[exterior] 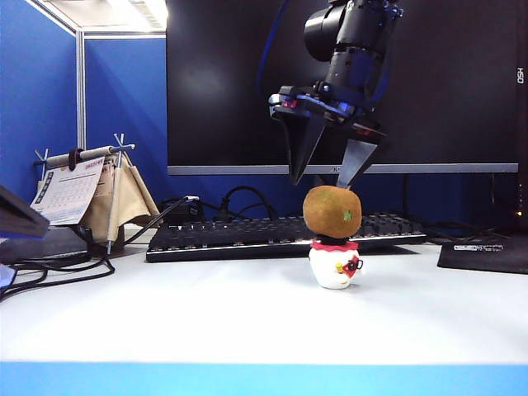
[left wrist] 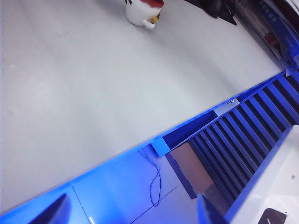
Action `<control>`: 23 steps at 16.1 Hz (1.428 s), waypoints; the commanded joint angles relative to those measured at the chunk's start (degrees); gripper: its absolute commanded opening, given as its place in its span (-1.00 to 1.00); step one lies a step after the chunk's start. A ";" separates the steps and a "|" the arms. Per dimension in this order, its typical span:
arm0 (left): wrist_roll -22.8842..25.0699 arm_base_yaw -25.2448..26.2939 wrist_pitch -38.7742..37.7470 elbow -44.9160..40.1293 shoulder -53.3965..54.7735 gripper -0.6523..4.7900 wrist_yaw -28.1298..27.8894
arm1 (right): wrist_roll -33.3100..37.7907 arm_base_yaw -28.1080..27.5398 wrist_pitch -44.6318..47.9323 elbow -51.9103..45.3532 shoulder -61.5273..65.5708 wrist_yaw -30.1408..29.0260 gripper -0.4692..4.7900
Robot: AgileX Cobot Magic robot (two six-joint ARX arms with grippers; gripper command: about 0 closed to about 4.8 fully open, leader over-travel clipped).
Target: Place the kiwi on top of the doll with a flat head.
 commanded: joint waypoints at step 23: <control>7.78 0.04 8.52 0.20 0.11 -0.78 -9.25 | 16.06 -0.26 50.93 -98.77 -105.13 14.45 -0.85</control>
